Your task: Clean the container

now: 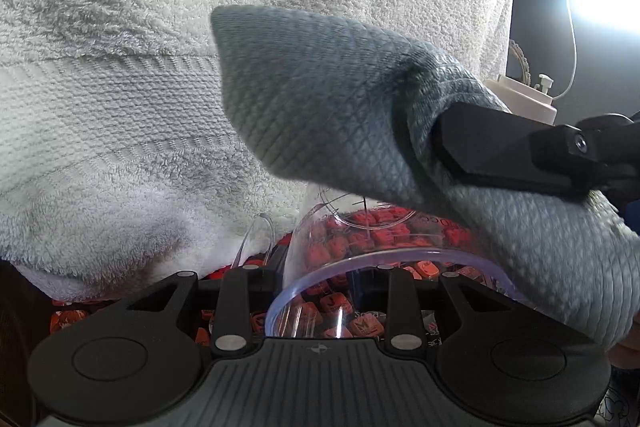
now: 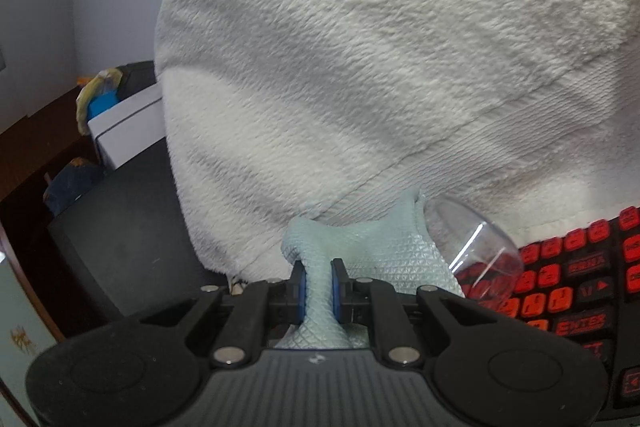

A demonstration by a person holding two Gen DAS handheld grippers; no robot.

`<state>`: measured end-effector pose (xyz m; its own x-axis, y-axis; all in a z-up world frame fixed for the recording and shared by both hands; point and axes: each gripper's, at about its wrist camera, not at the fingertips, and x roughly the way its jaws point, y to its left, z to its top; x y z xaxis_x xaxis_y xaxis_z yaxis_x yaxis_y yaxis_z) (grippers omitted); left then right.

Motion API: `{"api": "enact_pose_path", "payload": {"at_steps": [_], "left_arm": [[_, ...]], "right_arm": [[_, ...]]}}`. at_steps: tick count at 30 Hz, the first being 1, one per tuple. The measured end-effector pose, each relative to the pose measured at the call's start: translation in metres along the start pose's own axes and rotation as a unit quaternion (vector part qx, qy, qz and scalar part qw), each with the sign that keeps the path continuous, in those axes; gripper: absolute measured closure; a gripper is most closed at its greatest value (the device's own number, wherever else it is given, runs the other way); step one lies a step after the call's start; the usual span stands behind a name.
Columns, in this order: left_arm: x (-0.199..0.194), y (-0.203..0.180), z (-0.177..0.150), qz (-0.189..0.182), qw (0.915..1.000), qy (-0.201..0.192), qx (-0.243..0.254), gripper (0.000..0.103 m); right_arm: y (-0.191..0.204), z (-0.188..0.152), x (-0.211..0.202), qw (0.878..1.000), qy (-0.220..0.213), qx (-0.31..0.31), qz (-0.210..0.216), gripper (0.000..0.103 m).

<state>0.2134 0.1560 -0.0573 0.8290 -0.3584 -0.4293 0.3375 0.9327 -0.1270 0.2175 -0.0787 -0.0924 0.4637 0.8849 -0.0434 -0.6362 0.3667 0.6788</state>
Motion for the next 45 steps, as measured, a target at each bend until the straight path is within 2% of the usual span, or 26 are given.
{"api": "enact_pose_path", "payload": {"at_steps": [5, 10, 15, 20, 28, 31, 34, 37, 41, 45], "left_arm": [[0.000, 0.000, 0.000, 0.001, 1.0000, 0.000, 0.000, 0.073], [-0.001, -0.001, 0.000, 0.002, 1.0000, 0.000, 0.000, 0.073], [-0.002, -0.002, 0.000, 0.004, 1.0000, -0.001, 0.000, 0.073], [-0.003, -0.002, -0.001, 0.005, 1.0000, -0.001, -0.001, 0.073], [-0.001, -0.006, -0.001, 0.007, 1.0000, -0.001, 0.000, 0.073], [-0.001, -0.006, -0.001, 0.008, 1.0000, -0.001, 0.001, 0.073], [0.000, -0.007, -0.001, 0.008, 1.0000, -0.001, 0.002, 0.072], [0.000, -0.008, -0.001, 0.008, 1.0000, 0.000, 0.003, 0.072], [0.000, -0.008, -0.001, 0.008, 1.0000, 0.000, 0.004, 0.071], [0.000, -0.007, -0.002, 0.008, 1.0000, 0.000, 0.004, 0.071]], "right_arm": [[0.002, 0.000, -0.003, 1.000, -0.005, -0.008, -0.007, 0.092], [-0.011, 0.008, -0.016, 0.997, -0.057, 0.010, -0.056, 0.092], [-0.026, 0.013, -0.025, 0.993, -0.085, 0.042, -0.076, 0.092], [-0.021, 0.011, -0.020, 0.994, -0.077, 0.030, -0.075, 0.091], [0.007, -0.002, 0.002, 0.999, -0.002, -0.032, -0.014, 0.091], [0.013, -0.006, 0.003, 0.999, 0.008, -0.051, -0.008, 0.091], [0.013, -0.004, 0.001, 0.998, 0.004, -0.055, -0.013, 0.091], [0.009, -0.001, -0.005, 0.998, -0.015, -0.055, -0.036, 0.092], [-0.003, 0.006, -0.016, 0.995, -0.054, -0.031, -0.072, 0.092], [-0.013, 0.011, -0.022, 0.994, -0.073, -0.004, -0.086, 0.091]]}}
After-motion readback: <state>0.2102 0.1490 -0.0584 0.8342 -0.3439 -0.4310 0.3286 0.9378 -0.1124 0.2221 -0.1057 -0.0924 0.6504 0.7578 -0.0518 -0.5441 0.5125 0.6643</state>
